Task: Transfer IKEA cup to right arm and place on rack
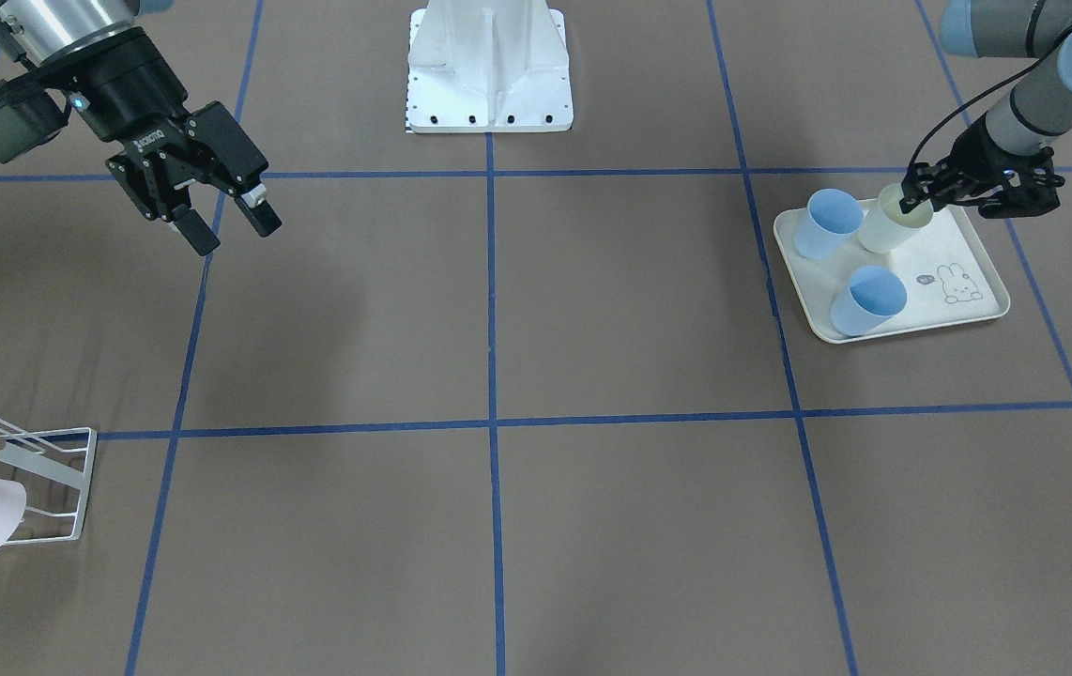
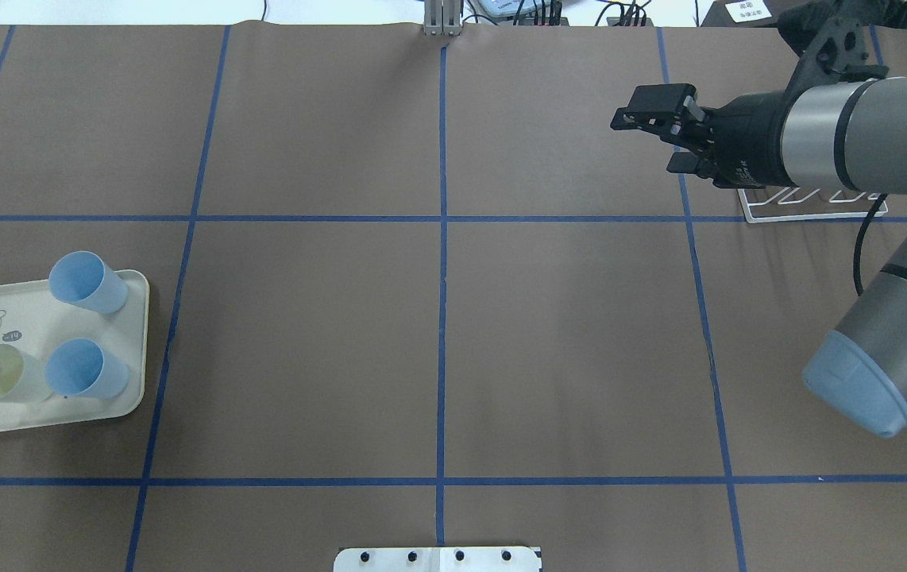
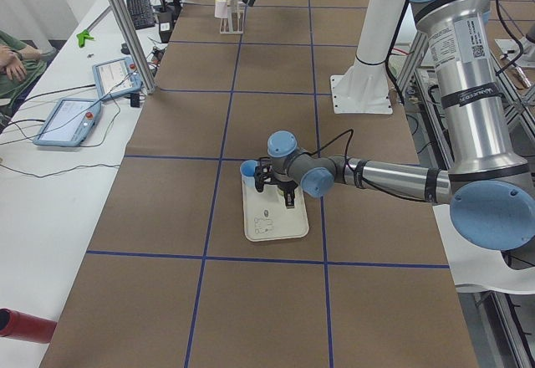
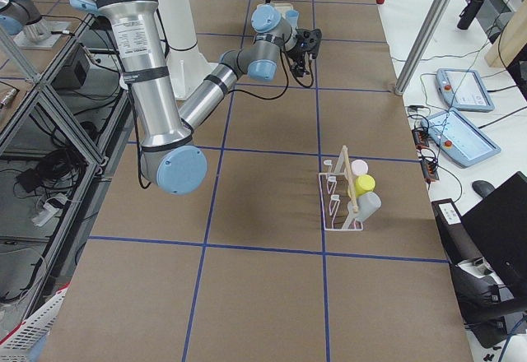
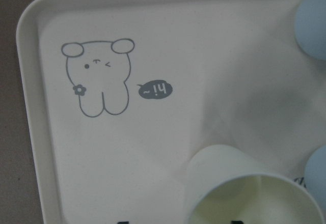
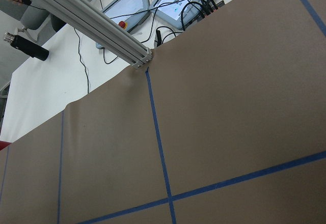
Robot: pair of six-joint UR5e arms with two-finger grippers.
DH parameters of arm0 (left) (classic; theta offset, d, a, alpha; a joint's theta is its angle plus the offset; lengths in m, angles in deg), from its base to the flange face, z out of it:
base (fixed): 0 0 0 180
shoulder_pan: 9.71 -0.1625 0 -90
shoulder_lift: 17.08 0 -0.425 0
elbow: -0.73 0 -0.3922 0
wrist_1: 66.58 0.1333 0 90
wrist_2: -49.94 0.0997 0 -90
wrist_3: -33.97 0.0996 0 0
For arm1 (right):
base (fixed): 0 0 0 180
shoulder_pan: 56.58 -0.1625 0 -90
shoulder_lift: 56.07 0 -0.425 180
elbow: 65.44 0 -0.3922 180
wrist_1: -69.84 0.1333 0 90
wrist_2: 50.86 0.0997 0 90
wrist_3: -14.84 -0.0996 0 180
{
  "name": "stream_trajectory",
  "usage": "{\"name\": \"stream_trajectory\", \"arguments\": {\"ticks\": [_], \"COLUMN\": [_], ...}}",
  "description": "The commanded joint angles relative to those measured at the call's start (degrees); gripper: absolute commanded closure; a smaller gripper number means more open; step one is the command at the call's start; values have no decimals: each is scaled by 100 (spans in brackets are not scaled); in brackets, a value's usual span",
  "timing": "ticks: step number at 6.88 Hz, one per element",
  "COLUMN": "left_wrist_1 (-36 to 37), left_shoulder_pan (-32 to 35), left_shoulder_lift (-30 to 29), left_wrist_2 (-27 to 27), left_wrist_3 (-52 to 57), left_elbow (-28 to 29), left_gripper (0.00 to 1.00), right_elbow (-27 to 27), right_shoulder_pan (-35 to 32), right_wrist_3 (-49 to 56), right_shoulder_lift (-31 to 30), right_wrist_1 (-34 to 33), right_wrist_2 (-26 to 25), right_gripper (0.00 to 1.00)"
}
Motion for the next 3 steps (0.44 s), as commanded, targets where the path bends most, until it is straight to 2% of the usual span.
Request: {"name": "stream_trajectory", "arguments": {"ticks": [1, 2, 3], "left_wrist_1": [19, 20, 37], "left_shoulder_pan": [28, 116, 491], "left_shoulder_lift": [12, 125, 352], "left_wrist_2": [-31, -197, -355], "left_wrist_3": [-18, -35, -27], "left_elbow": [-53, -123, -307], "left_gripper": [100, 100, 100], "right_elbow": [53, 105, 106], "right_shoulder_pan": [27, 71, 106], "right_wrist_3": [7, 7, -2], "right_shoulder_lift": [76, 207, 252], "right_wrist_1": [9, 9, 9], "right_wrist_2": [-2, 6, -2], "right_gripper": [0, 0, 0]}}
